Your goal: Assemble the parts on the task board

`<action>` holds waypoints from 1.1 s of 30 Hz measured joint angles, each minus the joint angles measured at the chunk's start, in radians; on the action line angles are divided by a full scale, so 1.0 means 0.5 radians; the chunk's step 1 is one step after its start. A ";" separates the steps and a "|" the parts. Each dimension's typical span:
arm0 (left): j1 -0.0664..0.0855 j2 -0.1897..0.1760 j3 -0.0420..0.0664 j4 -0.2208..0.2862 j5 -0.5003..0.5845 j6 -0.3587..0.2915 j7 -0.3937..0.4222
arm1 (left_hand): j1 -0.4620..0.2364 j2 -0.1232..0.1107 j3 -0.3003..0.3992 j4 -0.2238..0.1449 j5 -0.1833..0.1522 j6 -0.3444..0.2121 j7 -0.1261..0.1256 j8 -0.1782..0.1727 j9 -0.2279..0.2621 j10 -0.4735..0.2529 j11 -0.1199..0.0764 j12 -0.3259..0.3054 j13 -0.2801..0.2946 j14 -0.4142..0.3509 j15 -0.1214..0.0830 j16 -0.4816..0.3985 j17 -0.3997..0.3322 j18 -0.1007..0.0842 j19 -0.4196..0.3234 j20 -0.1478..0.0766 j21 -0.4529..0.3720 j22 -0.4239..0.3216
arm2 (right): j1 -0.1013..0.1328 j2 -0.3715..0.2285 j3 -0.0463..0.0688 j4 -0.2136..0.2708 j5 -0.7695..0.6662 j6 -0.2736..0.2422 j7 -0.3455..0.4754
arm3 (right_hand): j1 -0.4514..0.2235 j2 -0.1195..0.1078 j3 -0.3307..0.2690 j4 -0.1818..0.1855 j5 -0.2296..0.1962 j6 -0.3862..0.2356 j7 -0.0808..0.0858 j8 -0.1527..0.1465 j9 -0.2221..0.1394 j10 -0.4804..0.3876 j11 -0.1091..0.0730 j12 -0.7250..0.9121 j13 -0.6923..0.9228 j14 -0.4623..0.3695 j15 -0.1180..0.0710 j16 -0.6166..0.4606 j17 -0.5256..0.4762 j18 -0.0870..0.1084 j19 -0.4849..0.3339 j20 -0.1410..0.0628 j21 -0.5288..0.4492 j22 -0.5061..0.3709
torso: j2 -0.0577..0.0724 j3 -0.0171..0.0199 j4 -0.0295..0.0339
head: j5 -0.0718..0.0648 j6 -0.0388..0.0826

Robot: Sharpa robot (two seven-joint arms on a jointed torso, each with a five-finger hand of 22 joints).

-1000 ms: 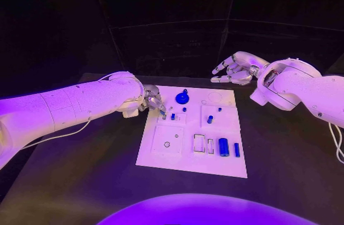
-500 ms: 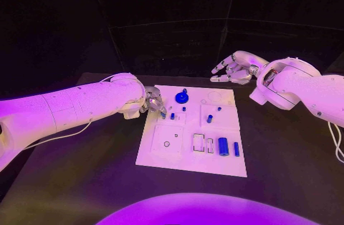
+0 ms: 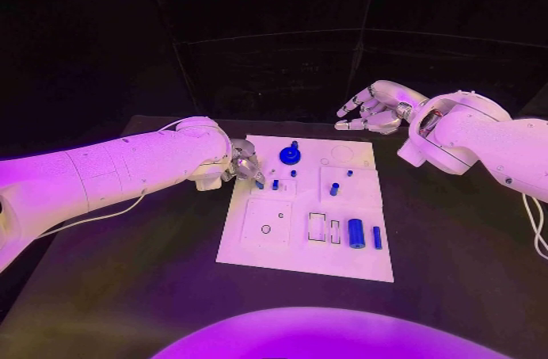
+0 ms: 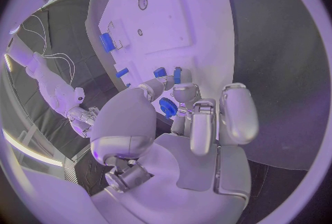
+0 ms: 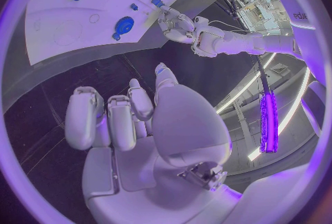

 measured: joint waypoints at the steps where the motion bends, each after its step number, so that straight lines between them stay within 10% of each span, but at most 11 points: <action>1: 0.000 0.000 -0.001 0.000 0.000 0.004 -0.002 | 0.000 0.000 0.000 0.000 0.000 0.001 -0.001 0.000 0.000 0.004 -0.004 0.000 0.000 0.000 0.000 0.000 0.000 0.000 0.000 0.000 0.000 0.000 | 0.000 0.000 0.000 0.000 0.000 0.000 0.000 | 0.000 0.000 0.000 0.000 0.000 0.000 0.000 0.000 0.000 0.000 0.000 0.000 0.000 0.000 0.000 0.000 0.000 0.000 0.000 0.000 0.000 0.000 | 0.000 0.0000 0.000 | 0.001 -0.001; 33: 0.006 0.035 0.003 -0.024 -0.008 0.063 -0.046 | -0.021 -0.021 -0.017 -0.024 0.030 0.033 -0.025 0.005 -0.007 0.055 -0.012 0.034 0.038 -0.007 -0.007 0.000 0.000 0.000 0.000 0.000 0.009 0.017 | 0.000 0.001 0.000 -0.001 0.000 0.005 0.000 | 0.000 0.000 0.000 0.000 0.000 0.000 0.000 0.000 0.000 0.000 0.000 0.000 0.000 0.000 0.000 0.000 0.000 0.000 0.000 0.000 0.000 0.000 | 0.000 0.0008 -0.004 | -0.003 -0.011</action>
